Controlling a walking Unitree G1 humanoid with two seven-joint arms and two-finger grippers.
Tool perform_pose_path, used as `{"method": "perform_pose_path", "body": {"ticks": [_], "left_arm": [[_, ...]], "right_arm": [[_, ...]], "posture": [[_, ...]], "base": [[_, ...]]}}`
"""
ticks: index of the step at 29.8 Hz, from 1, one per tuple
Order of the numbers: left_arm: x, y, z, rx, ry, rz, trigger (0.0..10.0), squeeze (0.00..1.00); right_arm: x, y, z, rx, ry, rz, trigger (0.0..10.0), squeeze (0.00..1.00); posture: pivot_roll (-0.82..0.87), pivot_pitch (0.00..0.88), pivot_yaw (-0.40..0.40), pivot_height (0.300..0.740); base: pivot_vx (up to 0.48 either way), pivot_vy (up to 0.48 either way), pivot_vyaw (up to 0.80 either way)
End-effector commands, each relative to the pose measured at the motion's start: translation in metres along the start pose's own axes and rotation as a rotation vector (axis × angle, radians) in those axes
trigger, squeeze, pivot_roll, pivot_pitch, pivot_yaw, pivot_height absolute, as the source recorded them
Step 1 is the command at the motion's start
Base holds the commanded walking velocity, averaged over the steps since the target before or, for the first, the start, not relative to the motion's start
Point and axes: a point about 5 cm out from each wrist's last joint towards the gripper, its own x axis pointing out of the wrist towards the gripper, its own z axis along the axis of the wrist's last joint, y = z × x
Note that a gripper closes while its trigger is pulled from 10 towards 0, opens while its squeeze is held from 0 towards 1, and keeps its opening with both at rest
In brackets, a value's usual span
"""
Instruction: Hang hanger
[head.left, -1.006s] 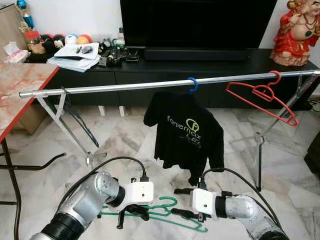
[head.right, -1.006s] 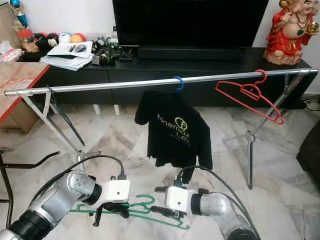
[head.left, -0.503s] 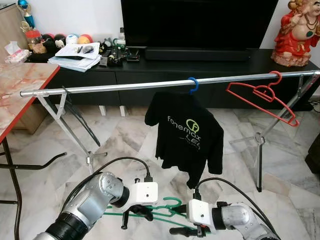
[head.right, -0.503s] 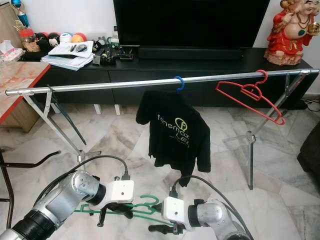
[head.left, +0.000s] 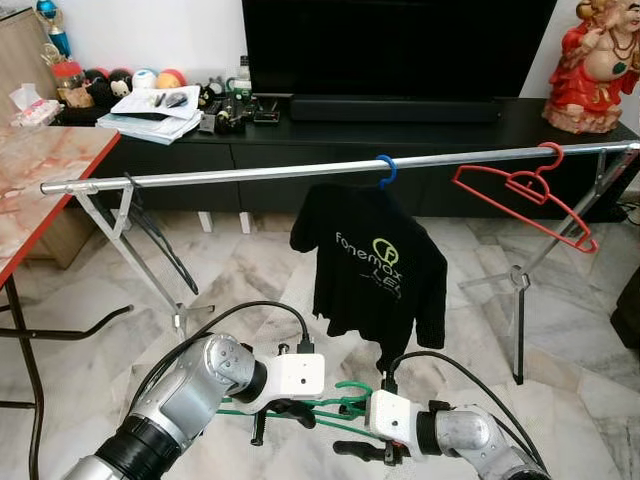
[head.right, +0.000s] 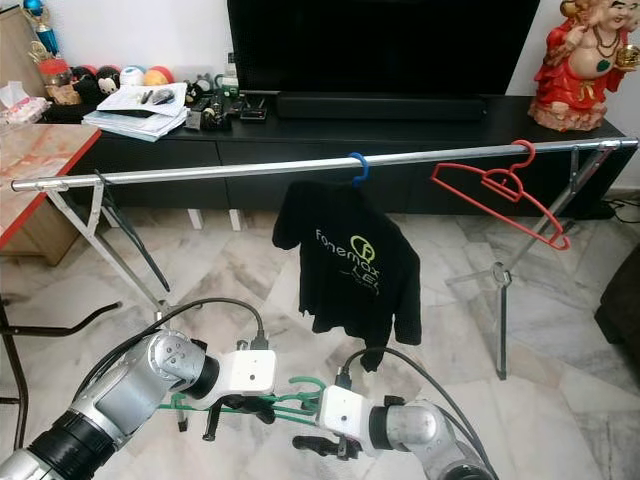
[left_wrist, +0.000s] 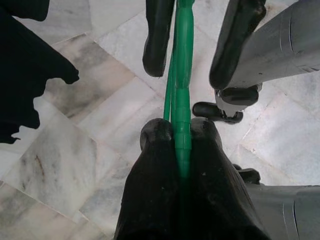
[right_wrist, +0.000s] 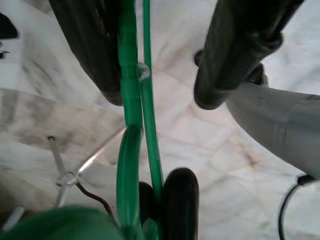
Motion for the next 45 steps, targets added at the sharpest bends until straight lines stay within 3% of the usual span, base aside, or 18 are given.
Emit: {"method": "perform_pose_path", "body": {"ticks": [1,14,26,37,38,45], "left_arm": [[0.000,-0.001,0.005,0.023,-0.006,-0.007,10.0,0.00],[0.000,-0.003,0.005,0.029,-0.017,-0.019,10.0,0.00],[-0.001,-0.002,0.006,0.050,-0.029,-0.018,10.0,0.00],[-0.002,-0.003,0.018,0.000,-0.170,-0.037,10.0,0.02],[-0.003,-0.004,0.019,-0.018,-0.187,-0.055,10.0,1.00],[-0.009,-0.008,0.019,-0.043,-0.219,-0.102,10.0,1.00]], "right_arm": [[-0.001,-0.006,0.003,0.035,-0.027,-0.023,0.0,0.00],[-0.007,-0.006,0.003,0.152,-0.086,0.041,0.0,0.00],[-0.005,0.007,-0.004,0.209,-0.079,0.152,0.0,0.00],[-0.004,0.014,-0.007,0.231,-0.076,0.193,0.0,0.00],[-0.003,0.017,-0.008,0.231,-0.068,0.207,0.0,0.00],[-0.007,0.029,-0.025,0.211,0.051,0.214,0.0,0.00]], "posture": [[0.01,0.073,-0.019,0.740],[0.01,0.074,-0.019,0.740],[0.02,0.071,-0.018,0.740],[0.01,0.053,-0.017,0.740],[0.01,0.050,-0.016,0.740],[0.01,0.039,-0.014,0.740]], "base": [[0.000,0.000,0.00],[0.000,0.000,0.00],[0.000,0.000,0.00],[0.000,0.000,0.00],[0.000,0.000,0.00],[0.000,0.000,0.00]]}}
